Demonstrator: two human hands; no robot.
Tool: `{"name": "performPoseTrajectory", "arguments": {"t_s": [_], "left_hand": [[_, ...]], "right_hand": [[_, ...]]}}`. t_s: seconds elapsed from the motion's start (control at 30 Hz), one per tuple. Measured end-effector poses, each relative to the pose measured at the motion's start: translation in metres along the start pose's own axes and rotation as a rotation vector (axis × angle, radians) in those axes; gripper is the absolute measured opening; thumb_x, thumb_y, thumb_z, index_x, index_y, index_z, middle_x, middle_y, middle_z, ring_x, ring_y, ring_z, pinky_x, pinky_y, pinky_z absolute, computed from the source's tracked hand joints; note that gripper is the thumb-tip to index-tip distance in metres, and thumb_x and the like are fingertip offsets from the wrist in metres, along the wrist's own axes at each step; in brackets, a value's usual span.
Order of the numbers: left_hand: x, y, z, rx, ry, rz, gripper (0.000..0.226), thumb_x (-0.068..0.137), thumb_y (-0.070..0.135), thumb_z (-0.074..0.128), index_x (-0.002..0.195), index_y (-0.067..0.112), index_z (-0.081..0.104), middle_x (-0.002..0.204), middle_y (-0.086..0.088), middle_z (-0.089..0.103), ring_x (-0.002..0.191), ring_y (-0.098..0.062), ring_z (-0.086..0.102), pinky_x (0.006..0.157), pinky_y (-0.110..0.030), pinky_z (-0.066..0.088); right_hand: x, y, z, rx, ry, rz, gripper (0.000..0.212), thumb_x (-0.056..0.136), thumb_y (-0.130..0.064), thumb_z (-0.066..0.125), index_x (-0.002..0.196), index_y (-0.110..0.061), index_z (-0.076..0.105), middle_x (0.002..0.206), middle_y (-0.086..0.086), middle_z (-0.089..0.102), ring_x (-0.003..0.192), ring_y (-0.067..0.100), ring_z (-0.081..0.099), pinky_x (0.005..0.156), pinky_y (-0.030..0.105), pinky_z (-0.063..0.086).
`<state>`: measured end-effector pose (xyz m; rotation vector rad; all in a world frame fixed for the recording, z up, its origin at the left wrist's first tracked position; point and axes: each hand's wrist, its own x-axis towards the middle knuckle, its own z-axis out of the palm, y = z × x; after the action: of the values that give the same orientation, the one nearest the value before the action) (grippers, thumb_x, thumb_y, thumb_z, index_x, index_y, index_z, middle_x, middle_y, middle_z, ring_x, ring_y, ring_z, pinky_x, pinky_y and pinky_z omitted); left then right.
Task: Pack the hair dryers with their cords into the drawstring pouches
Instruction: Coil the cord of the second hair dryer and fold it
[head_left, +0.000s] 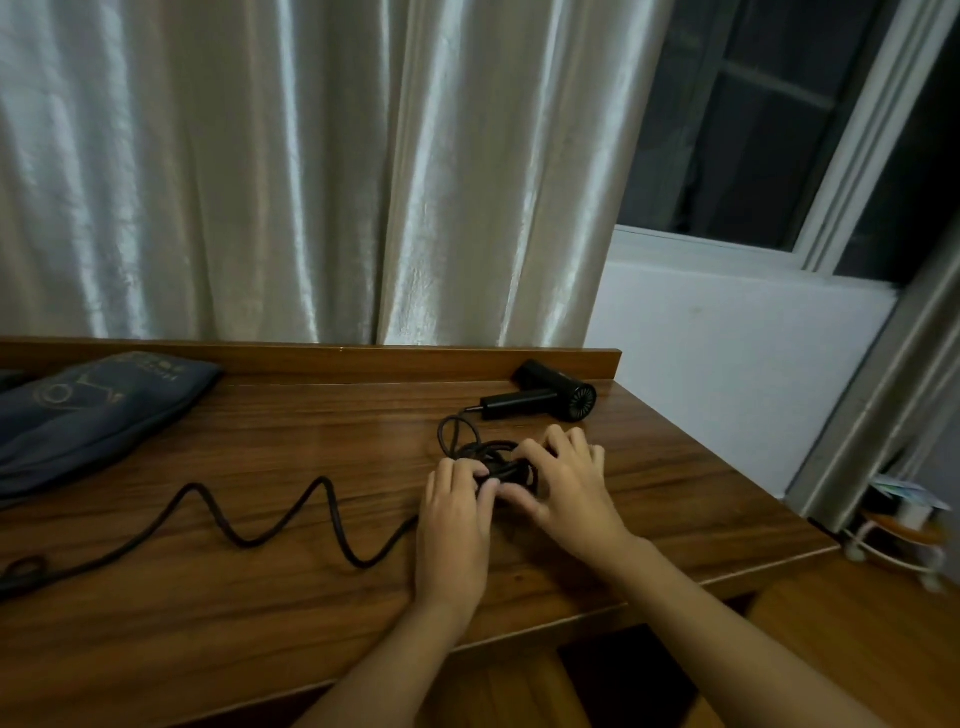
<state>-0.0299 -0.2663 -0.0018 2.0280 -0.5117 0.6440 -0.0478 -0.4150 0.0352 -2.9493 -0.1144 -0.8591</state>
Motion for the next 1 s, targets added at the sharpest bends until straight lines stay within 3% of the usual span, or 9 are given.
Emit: {"name": "performPoseTrajectory", "arguments": {"t_s": [0.1,0.23,0.33,0.43,0.6,0.67,0.73,0.87,1.0], "left_hand": [[-0.002,0.005,-0.002,-0.02,0.025,0.027,0.023,0.097,0.03,0.051,0.118,0.021,0.054,0.106,0.012,0.051,0.095,-0.003,0.049,0.074,-0.016,0.044],[-0.003,0.003,-0.002,-0.098,0.014,-0.083,0.027,0.094,0.028,0.06,0.118,0.024,0.049,0.111,0.013,0.049,0.095,0.003,0.05,0.064,-0.005,0.04],[-0.001,-0.001,0.0,-0.072,0.018,-0.057,0.015,0.093,0.025,0.062,0.107,0.022,0.059,0.099,0.013,0.052,0.088,0.0,0.047,0.069,-0.013,0.043],[0.0,-0.001,0.003,-0.032,-0.048,0.019,0.016,0.098,0.024,0.054,0.106,0.016,0.066,0.1,0.008,0.053,0.092,-0.005,0.049,0.077,-0.022,0.047],[0.001,-0.004,0.007,-0.044,-0.142,-0.051,0.016,0.1,0.022,0.05,0.108,0.017,0.062,0.104,0.007,0.049,0.093,-0.008,0.055,0.078,-0.024,0.05],[0.003,-0.007,0.007,-0.072,-0.15,-0.1,0.012,0.1,0.021,0.049,0.102,0.017,0.061,0.101,0.006,0.048,0.09,-0.009,0.054,0.075,-0.022,0.048],[0.004,-0.008,0.007,-0.045,-0.147,-0.093,0.012,0.101,0.016,0.048,0.101,0.015,0.06,0.099,0.006,0.046,0.088,-0.008,0.049,0.073,-0.017,0.043],[0.003,-0.007,0.005,-0.04,-0.078,-0.062,0.029,0.091,-0.011,0.051,0.091,0.017,0.06,0.096,0.009,0.047,0.088,-0.005,0.04,0.08,0.001,0.032],[0.004,-0.006,0.003,-0.208,0.036,-0.132,0.026,0.096,-0.002,0.046,0.088,0.021,0.055,0.09,0.014,0.051,0.089,-0.002,0.044,0.078,-0.006,0.034]], "right_hand": [[0.002,-0.002,0.001,-0.079,0.168,-0.048,0.02,0.087,-0.028,0.064,0.104,-0.021,0.069,0.099,0.002,0.059,0.093,0.026,0.053,0.081,0.045,0.045],[0.004,-0.001,0.001,-0.141,0.173,-0.071,0.031,0.084,-0.022,0.069,0.115,-0.021,0.069,0.102,0.004,0.063,0.094,0.029,0.056,0.082,0.047,0.047],[0.002,0.004,-0.004,-0.161,0.101,-0.159,0.034,0.092,-0.029,0.055,0.124,-0.026,0.065,0.109,-0.001,0.059,0.105,0.026,0.051,0.092,0.048,0.043],[-0.001,0.007,-0.007,-0.027,0.083,-0.107,0.042,0.098,-0.04,0.035,0.13,-0.031,0.06,0.125,-0.004,0.051,0.124,0.019,0.039,0.103,0.042,0.031],[-0.009,0.0,0.007,0.217,0.34,0.03,0.042,0.097,-0.03,0.042,0.134,-0.022,0.059,0.133,0.002,0.047,0.134,0.019,0.036,0.106,0.038,0.033],[-0.007,-0.002,0.011,0.311,0.448,0.143,0.039,0.098,-0.023,0.043,0.134,-0.018,0.058,0.128,0.001,0.049,0.123,0.015,0.048,0.1,0.03,0.042],[-0.002,0.0,0.011,0.392,0.438,0.295,0.035,0.101,-0.018,0.045,0.134,-0.017,0.056,0.117,-0.002,0.055,0.092,0.005,0.058,0.076,0.016,0.049],[0.011,0.017,0.006,0.538,0.194,0.672,0.022,0.103,-0.02,0.047,0.112,-0.011,0.064,0.08,0.0,0.068,0.068,0.01,0.067,0.061,0.028,0.056],[0.016,0.031,-0.002,0.718,-0.053,0.84,0.014,0.102,-0.016,0.048,0.109,-0.011,0.06,0.072,0.005,0.071,0.054,0.011,0.066,0.047,0.018,0.045]]}}
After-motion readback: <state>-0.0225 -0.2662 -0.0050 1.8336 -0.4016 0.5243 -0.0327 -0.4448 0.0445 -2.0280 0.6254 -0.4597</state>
